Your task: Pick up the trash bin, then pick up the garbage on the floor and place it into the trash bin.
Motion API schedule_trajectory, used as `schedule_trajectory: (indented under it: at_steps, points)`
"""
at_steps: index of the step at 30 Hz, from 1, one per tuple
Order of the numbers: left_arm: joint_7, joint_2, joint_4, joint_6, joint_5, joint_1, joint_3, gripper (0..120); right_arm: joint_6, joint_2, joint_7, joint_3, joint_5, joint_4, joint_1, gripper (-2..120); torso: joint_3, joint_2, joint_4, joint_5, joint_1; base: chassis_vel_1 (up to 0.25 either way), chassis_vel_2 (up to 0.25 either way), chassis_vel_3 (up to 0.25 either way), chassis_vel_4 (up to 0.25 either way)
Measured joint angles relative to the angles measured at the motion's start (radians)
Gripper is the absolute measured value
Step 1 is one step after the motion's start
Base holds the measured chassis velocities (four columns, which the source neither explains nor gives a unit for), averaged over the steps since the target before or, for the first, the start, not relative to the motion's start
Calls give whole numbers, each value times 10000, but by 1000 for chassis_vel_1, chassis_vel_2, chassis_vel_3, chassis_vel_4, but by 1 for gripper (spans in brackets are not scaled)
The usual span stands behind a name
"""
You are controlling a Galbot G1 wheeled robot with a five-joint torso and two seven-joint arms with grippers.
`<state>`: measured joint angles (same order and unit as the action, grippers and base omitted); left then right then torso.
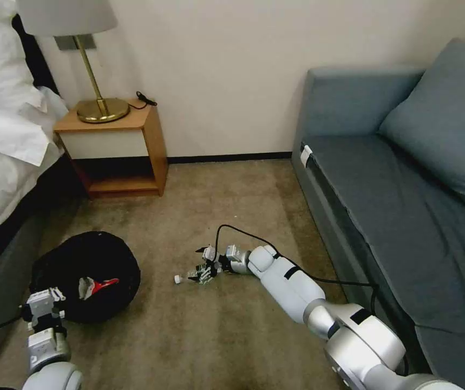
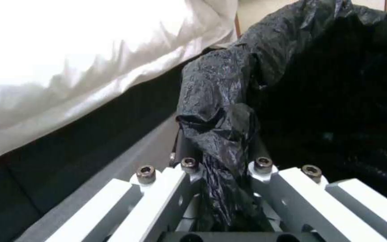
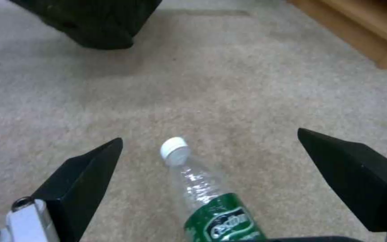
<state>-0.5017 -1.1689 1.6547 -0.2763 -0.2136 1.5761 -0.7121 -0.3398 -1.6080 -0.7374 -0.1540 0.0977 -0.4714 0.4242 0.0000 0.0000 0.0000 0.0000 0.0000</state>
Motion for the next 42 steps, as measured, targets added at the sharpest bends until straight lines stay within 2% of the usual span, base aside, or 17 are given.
schedule_trajectory:
  at_steps: [9,21,42]
  points:
    - [1,2,-106,-65,2,-6,-8,7,86,-1,264,285,-618,-251,-60,100,1,0,0,0,1,-5,7,5,-5]
    - [3,-17,-244,-94,22,-152,21,7,160,-1,89,-172,-588,-790,406,100,0,0,-1,0,0,-36,30,31,-26]
    - [8,6,-324,-87,23,-227,39,7,179,0,-70,-297,-319,-800,561,100,0,0,0,0,0,-8,10,6,-9]
